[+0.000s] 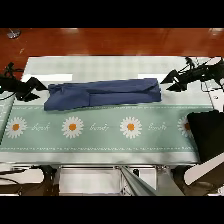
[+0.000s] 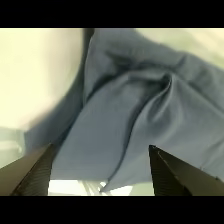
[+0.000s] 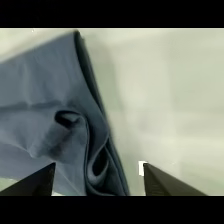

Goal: Fold the shirts.

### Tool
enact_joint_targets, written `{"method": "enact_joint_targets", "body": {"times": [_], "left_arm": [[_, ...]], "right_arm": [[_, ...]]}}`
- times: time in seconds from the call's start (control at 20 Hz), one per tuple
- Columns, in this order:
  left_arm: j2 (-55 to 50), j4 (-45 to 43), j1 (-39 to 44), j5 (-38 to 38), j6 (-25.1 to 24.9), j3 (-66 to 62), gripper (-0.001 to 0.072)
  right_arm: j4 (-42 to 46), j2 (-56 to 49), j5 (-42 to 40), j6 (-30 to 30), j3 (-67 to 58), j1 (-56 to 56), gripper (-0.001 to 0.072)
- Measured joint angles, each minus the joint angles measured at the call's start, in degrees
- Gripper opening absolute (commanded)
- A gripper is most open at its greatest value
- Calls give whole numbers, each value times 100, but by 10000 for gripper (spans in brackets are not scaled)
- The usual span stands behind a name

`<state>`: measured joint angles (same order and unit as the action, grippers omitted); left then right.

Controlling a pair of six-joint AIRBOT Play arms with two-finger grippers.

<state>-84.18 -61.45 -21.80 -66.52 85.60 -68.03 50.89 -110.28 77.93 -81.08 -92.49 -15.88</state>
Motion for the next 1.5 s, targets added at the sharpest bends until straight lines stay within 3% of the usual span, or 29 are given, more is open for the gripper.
{"method": "enact_joint_targets", "body": {"times": [0.25, 0.3, 0.35, 0.4, 0.45, 0.5, 0.8, 1.15, 1.3, 1.5], "left_arm": [[815, 55, 518, 654, -136, 691, 705], [892, 101, 706, 734, -164, 754, 705], [935, 138, 892, 789, -184, 798, 703], [964, 214, 1113, 822, -205, 831, 648], [979, 256, 1329, 855, -221, 852, 290], [990, 293, 1521, 872, -232, 870, 44], [1012, 826, 2693, 1360, -730, 905, 25], [310, 1123, 4996, 3018, -1016, 520, 23], [-634, 1141, 5676, 3189, -831, -264, 23], [-1926, 1161, 6330, 2889, -212, -1585, 23]], "right_arm": [[-236, -308, 232, 0, -24, 354, 613], [-321, -363, 256, 2, -24, 463, 536], [-334, -402, 247, 11, -33, 562, 303], [-264, -448, 221, 22, -66, 660, 36], [-205, -468, 216, 17, -127, 728, 43], [-293, -452, 295, 24, -223, 780, 43], [339, 555, 625, 31, -195, 815, 43], [988, 3447, 348, 284, 1716, 809, 43], [1113, 4461, 271, 205, 2350, 815, 43], [1187, 5176, 267, 72, 2712, 817, 43]]}}
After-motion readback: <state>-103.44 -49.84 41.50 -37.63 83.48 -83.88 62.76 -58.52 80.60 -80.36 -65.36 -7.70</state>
